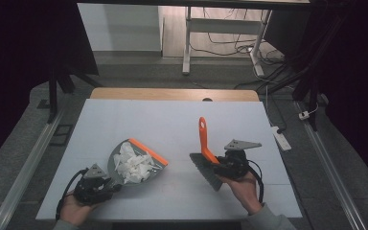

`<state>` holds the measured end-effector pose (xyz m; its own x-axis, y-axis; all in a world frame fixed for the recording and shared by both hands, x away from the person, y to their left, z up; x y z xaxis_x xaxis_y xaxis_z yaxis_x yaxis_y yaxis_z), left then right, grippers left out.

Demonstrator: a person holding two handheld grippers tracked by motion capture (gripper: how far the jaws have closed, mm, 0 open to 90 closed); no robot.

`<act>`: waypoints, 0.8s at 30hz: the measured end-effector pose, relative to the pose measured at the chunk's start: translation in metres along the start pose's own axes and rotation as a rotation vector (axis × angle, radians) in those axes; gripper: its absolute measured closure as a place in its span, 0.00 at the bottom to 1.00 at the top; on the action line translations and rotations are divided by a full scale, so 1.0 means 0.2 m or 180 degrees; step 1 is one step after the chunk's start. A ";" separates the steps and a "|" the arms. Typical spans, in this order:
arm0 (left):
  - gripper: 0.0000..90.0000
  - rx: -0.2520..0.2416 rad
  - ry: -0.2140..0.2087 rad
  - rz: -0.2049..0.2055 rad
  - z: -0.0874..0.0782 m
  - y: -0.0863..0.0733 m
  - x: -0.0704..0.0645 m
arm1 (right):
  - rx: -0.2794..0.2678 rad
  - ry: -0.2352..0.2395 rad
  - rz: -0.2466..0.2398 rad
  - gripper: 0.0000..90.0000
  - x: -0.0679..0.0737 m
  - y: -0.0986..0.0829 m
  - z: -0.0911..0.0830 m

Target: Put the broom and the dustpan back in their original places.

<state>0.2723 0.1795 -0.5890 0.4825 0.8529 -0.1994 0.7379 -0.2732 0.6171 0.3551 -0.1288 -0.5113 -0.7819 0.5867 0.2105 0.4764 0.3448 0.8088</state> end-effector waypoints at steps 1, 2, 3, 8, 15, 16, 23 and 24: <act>0.69 -0.0009 0.0021 -0.0027 0.00 0.01 0.00 | 0.0009 0.0016 0.0012 0.78 -0.01 -0.01 0.00; 0.69 -0.0011 0.0038 -0.0062 0.01 0.02 0.00 | 0.0019 0.0028 0.0034 0.78 -0.01 -0.02 -0.01; 0.69 -0.0015 0.0056 -0.0083 0.01 0.02 0.01 | 0.0022 0.0038 0.0053 0.78 -0.02 -0.03 -0.01; 0.69 -0.0026 0.0185 -0.0304 0.04 0.05 0.04 | 0.0050 0.0098 0.0130 0.78 -0.05 -0.07 -0.03; 0.69 -0.0090 0.0421 -0.0622 0.06 0.08 0.11 | 0.0103 0.0183 0.0209 0.78 -0.05 -0.10 -0.05; 0.69 -0.0103 0.0438 -0.0658 0.06 0.08 0.12 | 0.0106 0.0193 0.0213 0.78 -0.05 -0.10 -0.05; 0.69 -0.0160 0.0615 -0.0841 0.10 0.12 0.16 | 0.0205 0.0263 0.0226 0.78 -0.04 -0.13 -0.03; 0.69 -0.0165 0.0635 -0.0857 0.10 0.12 0.16 | 0.0219 0.0295 0.0249 0.78 -0.03 -0.13 -0.03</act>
<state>0.3153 0.1910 -0.5960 0.1678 0.9630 -0.2107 0.7988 -0.0075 0.6015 0.3451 -0.1466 -0.5311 -0.7736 0.5448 0.3237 0.5613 0.3520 0.7490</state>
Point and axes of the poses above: each handheld gripper's, and its own axes: z roughly forward along the jaws, y roughly out of its top, x roughly to its left, the point moved 10 cm from there along z, roughly forward along the jaws, and after that the axes turned 4 degrees about -z, right-handed, at the moved point
